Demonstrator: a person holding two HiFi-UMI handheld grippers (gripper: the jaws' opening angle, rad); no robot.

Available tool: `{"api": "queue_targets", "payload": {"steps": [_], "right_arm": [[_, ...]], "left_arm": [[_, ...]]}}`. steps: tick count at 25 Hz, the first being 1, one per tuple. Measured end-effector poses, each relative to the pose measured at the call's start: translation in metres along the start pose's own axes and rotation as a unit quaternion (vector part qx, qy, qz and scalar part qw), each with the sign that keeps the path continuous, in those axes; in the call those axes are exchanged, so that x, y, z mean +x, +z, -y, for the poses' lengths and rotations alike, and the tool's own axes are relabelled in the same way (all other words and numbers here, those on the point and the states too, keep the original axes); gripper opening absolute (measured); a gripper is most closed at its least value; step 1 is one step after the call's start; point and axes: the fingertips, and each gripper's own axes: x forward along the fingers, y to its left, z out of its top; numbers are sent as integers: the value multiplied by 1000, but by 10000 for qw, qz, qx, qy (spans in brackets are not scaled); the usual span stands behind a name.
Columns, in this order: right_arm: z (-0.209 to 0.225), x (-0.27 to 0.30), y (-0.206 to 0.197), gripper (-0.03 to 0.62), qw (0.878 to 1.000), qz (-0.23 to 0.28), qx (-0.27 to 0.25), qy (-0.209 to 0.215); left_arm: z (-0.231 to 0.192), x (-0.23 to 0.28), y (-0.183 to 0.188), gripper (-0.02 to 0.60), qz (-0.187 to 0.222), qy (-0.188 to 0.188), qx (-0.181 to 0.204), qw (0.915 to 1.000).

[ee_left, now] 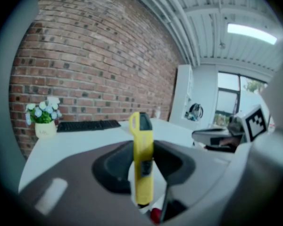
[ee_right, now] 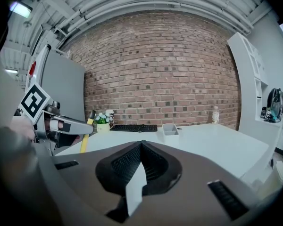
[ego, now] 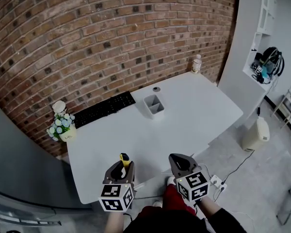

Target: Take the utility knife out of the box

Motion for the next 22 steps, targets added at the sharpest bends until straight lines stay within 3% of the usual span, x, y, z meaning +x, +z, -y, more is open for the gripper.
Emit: {"api": "queue_targets", "payload": {"steps": [15,22], "right_arm": [[6,-13,-5,8,9998,-111,79,-175],[8,-9,-5,8,9997,-126,101,-171]], "left_arm": [[11,-3,8,131,95,-241,-88,9996],[8,0,18,131,176,-358,-348,9986]]}}
